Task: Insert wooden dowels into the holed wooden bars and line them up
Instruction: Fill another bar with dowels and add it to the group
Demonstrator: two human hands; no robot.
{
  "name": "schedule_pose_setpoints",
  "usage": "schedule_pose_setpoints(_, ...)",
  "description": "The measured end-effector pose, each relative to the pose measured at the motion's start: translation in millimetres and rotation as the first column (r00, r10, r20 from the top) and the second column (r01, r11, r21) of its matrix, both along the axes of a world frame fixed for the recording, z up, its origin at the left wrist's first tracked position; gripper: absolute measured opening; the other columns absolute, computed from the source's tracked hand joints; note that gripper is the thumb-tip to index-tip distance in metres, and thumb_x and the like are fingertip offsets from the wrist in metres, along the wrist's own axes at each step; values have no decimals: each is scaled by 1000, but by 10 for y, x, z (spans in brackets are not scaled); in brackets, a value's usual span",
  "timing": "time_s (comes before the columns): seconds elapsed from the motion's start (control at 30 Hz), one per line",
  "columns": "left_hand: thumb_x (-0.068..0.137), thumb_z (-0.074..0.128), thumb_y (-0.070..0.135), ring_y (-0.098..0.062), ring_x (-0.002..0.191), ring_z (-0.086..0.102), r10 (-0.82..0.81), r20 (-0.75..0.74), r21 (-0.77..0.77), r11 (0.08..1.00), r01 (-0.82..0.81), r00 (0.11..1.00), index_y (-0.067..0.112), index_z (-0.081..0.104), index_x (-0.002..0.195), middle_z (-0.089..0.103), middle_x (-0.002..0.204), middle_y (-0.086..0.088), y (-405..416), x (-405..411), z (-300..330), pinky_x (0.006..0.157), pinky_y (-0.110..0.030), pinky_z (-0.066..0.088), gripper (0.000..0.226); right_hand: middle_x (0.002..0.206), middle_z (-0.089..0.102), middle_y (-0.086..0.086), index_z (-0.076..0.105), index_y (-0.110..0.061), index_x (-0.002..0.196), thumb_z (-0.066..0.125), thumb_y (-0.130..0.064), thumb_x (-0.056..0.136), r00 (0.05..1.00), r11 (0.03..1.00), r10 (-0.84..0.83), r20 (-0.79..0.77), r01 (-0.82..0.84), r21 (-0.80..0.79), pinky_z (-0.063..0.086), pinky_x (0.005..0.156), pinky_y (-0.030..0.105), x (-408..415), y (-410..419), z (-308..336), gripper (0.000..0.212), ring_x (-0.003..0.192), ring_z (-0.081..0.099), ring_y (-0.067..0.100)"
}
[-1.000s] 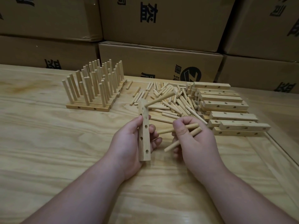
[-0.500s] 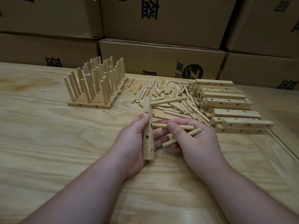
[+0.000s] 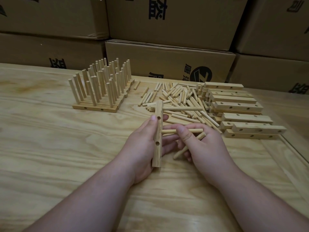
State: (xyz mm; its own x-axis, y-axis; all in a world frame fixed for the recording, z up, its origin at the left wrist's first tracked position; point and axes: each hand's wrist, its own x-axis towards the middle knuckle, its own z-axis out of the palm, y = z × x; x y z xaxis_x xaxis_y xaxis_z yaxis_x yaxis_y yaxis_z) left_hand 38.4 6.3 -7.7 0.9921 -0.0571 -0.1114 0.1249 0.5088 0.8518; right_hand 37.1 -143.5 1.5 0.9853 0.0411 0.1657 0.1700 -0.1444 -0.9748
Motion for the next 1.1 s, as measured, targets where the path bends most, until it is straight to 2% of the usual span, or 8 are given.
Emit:
schedule_pose_setpoints(0.17, 108, 37, 43, -34, 106, 73, -22, 19, 19, 1000, 22, 1000, 18, 65, 126, 73, 118, -19, 11, -2, -14, 96, -48, 58, 41, 59, 65, 1, 69, -25, 83, 66, -56, 78, 999, 999, 47, -13, -47, -15, 47, 47, 22, -10, -12, 4, 31, 51, 57, 12)
schedule_pose_setpoints(0.3, 106, 38, 46, -35, 106, 73, -82, 17, -20, 996, 82, 996, 12, 64, 128, 74, 112, -21, 14, -23, 4, 92, -43, 60, 47, 59, 64, 1, 68, -23, 83, 67, -54, 74, 1000, 996, -9, 20, 7, 90, 45, 44, 21, -7, -3, -13, 32, 49, 57, 11)
schedule_pose_setpoints(0.43, 108, 40, 31, -36, 105, 73, -78, 43, 10, 997, 77, 996, 3, 59, 128, 73, 112, -25, -11, -25, 11, 89, -44, 61, 39, 63, 65, 1, 67, -16, 91, 67, -51, 77, 998, 986, -37, 42, 29, 161, 46, 39, 26, 13, -3, -10, 37, 46, 57, 14)
schedule_pose_setpoints(0.63, 111, 29, 34, -36, 102, 74, -19, -31, -116, 993, 16, 999, 7, 52, 131, 74, 109, -23, 13, 1, 47, 91, -50, 59, 41, 73, 54, 7, 64, -13, 91, 49, -63, 87, 995, 890, 92, -25, -71, 450, 55, 50, 39, 42, -17, -22, 52, 56, 58, 23)
schedule_pose_setpoints(0.7, 111, 27, 36, -35, 100, 74, -11, -44, -119, 993, 6, 999, 7, 49, 133, 75, 108, -21, 16, 4, 52, 89, -49, 59, 43, 60, 47, 6, 63, -15, 82, 38, -72, 86, 994, 907, 100, -43, -73, 415, 51, 46, 37, 31, -30, -16, 62, 48, 51, 23)
schedule_pose_setpoints(0.77, 111, 27, 38, -35, 101, 74, -7, -56, -128, 992, 0, 998, 7, 47, 135, 75, 110, -21, 14, 13, 58, 91, -50, 58, 44, 45, 40, 2, 61, -19, 72, 31, -78, 86, 997, 962, 68, -36, -56, 268, 42, 39, 28, 8, -28, -5, 68, 39, 44, 21)
schedule_pose_setpoints(0.9, 111, 28, 37, -37, 102, 73, -11, -64, -163, 987, 0, 998, 3, 45, 138, 73, 114, -24, 16, 11, 69, 96, -56, 55, 47, 47, 54, 3, 65, -23, 70, 44, -59, 91, 991, 980, 130, 32, -134, 148, 39, 38, 22, -45, 32, 6, 47, 41, 51, 18)
schedule_pose_setpoints(1.1, 111, 30, 36, -34, 95, 75, -25, -27, -177, 984, 19, 999, 11, 54, 129, 71, 116, -27, 28, -1, 54, 70, -42, 64, 39, 70, 69, 22, 62, -5, 78, 47, -27, 102, 976, 965, 210, 59, -217, 146, 39, 39, 14, -67, 54, 20, 36, 50, 63, 8)
